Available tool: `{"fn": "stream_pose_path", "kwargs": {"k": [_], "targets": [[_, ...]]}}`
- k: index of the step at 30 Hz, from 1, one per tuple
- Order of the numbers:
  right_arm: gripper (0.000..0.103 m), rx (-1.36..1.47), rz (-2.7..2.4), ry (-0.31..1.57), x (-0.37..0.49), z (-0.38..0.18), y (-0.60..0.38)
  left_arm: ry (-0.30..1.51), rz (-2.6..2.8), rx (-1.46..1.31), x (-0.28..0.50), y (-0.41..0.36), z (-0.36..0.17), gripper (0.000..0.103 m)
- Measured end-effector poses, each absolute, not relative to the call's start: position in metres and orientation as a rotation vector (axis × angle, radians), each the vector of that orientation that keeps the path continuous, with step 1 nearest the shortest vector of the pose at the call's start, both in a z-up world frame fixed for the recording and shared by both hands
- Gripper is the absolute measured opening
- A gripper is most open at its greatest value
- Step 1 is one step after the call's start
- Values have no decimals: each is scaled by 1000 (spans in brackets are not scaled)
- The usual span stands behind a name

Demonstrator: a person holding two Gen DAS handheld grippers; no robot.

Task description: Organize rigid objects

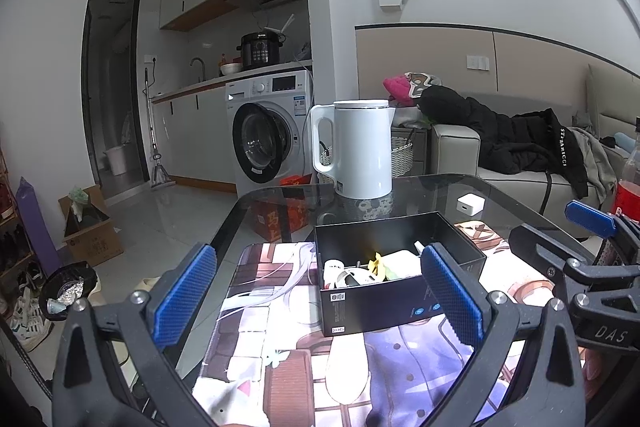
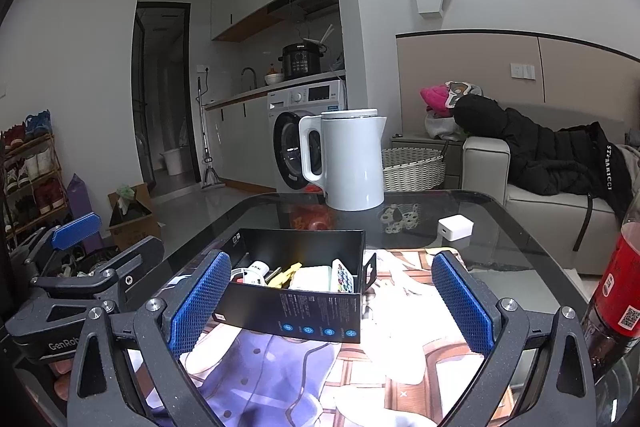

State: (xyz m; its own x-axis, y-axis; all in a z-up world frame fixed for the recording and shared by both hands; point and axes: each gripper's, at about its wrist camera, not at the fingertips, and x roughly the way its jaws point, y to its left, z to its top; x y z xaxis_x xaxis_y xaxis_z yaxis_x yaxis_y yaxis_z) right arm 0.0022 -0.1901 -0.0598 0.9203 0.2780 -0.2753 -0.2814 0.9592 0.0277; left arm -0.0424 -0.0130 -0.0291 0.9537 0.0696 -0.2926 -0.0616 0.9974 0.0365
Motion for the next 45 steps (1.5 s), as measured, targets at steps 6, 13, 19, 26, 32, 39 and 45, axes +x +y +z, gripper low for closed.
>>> {"fn": "stream_pose_path", "kwargs": {"k": [6,13,19,26,32,39,45], "targets": [[102,-13,286,276,0,-59,-191,298,70,29,-43,-13,-29,103],[102,-5,287,283,0,-59,-192,300,66,29,-43,-13,-29,103],[102,0,286,288,1,-58,-193,301,66,27,-43,-13,-28,103],[102,-5,292,290,3,-58,-195,302,67,27,-43,-13,-28,103],[102,-5,293,291,3,-58,-194,302,66,26,-43,-13,-27,103],[102,-6,294,291,3,-59,-194,303,65,25,-43,-13,-27,103],[102,-7,291,290,2,-59,-196,303,64,23,-42,-13,-27,103]]}}
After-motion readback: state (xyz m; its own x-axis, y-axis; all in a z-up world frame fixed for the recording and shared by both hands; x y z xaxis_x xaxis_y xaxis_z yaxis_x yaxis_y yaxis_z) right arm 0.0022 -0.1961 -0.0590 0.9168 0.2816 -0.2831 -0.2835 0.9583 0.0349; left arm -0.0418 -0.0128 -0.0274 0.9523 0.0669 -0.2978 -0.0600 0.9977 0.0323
